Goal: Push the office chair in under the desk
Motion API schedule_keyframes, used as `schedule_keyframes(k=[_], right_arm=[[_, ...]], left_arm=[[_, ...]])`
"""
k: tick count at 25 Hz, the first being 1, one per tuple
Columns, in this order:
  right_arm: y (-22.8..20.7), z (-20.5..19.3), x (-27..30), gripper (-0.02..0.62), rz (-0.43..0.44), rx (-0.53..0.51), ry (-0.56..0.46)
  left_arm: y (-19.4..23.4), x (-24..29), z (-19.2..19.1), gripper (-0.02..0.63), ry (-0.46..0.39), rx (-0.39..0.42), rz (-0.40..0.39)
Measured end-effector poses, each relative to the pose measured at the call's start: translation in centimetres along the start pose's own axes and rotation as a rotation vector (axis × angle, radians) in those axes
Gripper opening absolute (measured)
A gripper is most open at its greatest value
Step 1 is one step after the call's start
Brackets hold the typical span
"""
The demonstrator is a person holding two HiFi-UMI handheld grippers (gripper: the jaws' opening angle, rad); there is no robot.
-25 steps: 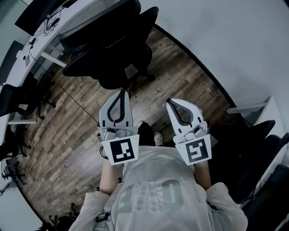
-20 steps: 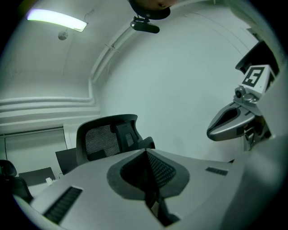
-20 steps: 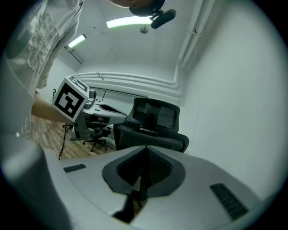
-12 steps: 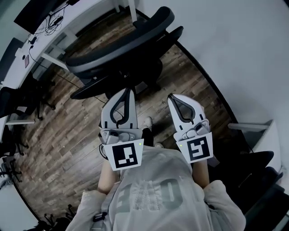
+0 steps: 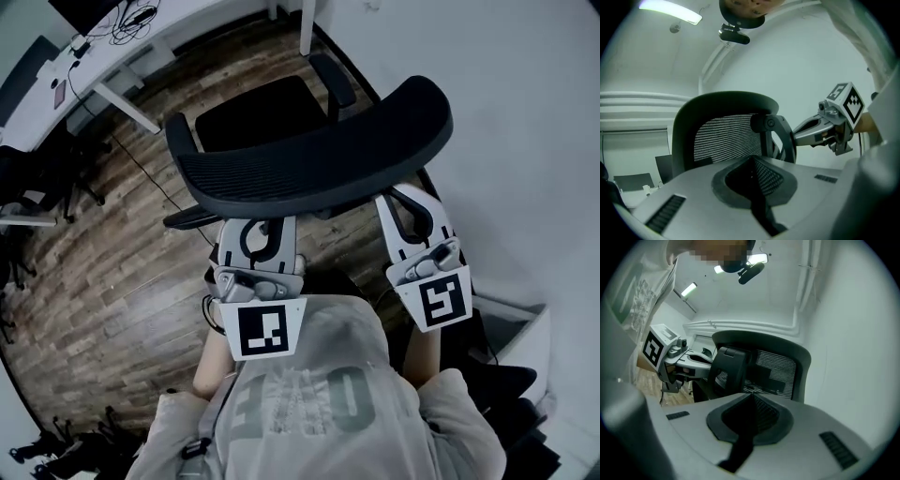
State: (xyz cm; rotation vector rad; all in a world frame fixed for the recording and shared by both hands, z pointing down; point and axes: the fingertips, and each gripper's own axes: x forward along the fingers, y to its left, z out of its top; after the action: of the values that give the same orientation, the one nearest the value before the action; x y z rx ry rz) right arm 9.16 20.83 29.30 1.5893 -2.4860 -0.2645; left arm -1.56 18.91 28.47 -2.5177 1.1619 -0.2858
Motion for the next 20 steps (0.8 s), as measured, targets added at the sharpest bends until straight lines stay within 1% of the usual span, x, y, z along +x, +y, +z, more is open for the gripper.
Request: schedule_keyframes(k=[3, 7, 10, 14, 17, 20], right_arm=[[-0.4, -0.1, 1.0, 0.021, 0.059, -0.002, -0.007], [-1.6, -0.8, 1.8, 0.021, 0.16, 0.002, -0.031], [-1.5, -0.7, 2.7, 0.021, 0.26, -0.011, -0.048], [-1.9, -0.2, 3.3, 0.021, 0.373, -0.037, -0.063], [-2.2, 0.5, 3.4, 0.021, 0.427, -0.049, -0.09], [-2.0, 0.5, 3.2, 0.021, 0.466, -0.057, -0.099]], left_arm=[[0.5, 0.5, -0.4, 0.017, 0.025, -0.004, 0.042], [-0.1, 1.5, -0.3, 0.017, 0.053, 0.033, 0.112], [0.9, 1.1, -0.7, 0.017, 0.109, 0.068, 0.191], [1.9, 0.4, -0.8, 0.017, 0.164, 0.063, 0.301], [2.0, 0.0, -0.5, 0.017, 0.192, 0.073, 0.356], [1.8, -0.5, -0.5, 0.017, 0.222, 0.077, 0.386]])
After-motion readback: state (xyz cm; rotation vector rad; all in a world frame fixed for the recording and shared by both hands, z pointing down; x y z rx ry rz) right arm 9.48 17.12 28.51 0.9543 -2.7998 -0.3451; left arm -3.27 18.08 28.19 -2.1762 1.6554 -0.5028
